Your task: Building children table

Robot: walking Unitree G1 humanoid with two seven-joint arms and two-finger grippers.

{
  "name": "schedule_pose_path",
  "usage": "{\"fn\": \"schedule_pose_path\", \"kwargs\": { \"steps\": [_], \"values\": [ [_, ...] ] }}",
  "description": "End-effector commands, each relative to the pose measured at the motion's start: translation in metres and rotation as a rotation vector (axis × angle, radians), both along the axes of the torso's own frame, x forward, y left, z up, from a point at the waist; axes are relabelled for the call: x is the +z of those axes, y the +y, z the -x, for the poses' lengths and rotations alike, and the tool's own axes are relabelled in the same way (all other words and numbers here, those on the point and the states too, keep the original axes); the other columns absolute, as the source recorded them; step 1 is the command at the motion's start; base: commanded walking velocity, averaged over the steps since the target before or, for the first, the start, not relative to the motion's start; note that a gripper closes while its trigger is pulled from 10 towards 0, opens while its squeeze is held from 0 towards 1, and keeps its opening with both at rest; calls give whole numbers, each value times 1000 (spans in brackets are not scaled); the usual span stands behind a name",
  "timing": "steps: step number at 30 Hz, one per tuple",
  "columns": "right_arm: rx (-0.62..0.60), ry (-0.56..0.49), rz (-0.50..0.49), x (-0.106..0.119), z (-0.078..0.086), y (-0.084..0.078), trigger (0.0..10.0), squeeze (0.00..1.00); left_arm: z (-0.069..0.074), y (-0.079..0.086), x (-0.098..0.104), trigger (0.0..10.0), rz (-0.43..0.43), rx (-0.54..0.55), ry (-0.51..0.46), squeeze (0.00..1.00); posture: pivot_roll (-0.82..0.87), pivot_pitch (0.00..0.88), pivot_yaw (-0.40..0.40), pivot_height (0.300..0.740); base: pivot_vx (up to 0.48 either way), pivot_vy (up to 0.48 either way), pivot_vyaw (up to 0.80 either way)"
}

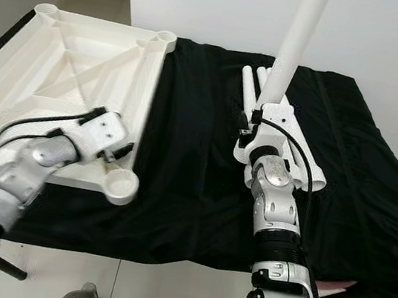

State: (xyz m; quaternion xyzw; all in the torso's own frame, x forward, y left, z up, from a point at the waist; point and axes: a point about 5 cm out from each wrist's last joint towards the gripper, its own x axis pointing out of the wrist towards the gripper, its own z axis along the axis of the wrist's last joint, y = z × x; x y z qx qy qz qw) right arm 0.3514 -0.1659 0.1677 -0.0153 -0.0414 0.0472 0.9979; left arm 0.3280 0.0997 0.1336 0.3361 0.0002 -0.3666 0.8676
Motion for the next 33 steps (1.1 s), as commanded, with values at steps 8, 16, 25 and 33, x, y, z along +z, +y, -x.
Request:
{"fn": "schedule_pose_path", "kwargs": {
  "steps": [8, 16, 25, 33],
  "values": [
    [4, -5, -6, 0, 0, 3, 10000, 0, -2, -75, 22, 10000, 89, -126, -70, 0, 74, 0, -44, 740, 0, 0, 0],
    [30, -24, 0, 1, 4, 4, 10000, 0, -13, -75, 40, 10000, 156, -63, -134, 0, 62, 0, -36, 740, 0, 0, 0],
    [80, -40, 5, 1, 9, 6, 10000, 0, 15, -25, 40, 10000, 283, -329, 71, 0, 71, 7, -35, 740, 0, 0, 0],
    [130, -65, -11, 3, 14, 7, 10000, 0, 42, -6, 12, 10000, 193, -417, 285, 0, 89, 6, -42, 740, 0, 0, 0]
  ]
}}
